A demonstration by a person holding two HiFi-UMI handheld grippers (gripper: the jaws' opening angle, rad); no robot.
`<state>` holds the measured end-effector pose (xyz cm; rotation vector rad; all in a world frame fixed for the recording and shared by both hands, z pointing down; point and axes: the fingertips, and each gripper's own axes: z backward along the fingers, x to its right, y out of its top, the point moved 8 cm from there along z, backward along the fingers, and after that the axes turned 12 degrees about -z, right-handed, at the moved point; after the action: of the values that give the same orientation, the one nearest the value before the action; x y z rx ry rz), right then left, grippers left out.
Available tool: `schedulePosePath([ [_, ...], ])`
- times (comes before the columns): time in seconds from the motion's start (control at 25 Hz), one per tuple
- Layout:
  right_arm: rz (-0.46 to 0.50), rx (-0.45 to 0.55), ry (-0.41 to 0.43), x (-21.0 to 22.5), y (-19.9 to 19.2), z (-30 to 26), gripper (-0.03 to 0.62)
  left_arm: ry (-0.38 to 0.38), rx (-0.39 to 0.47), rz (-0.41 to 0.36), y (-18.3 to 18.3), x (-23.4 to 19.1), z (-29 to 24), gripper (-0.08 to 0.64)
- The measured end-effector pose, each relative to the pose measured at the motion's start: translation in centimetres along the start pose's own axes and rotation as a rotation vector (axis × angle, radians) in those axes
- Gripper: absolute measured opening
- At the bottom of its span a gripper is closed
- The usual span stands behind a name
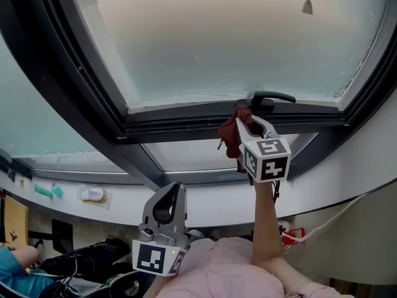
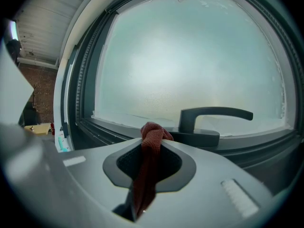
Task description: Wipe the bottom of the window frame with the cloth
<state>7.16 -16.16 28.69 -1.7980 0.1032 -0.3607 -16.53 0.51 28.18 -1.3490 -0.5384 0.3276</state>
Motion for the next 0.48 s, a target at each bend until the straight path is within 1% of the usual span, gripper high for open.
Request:
schedulePosePath([
  [0.48,-0.034,0.022,-0.048,1.7,0.1,0.7,0.055,0.009,0.0,0.009,-0.2,-0.8,0.4,0.0],
])
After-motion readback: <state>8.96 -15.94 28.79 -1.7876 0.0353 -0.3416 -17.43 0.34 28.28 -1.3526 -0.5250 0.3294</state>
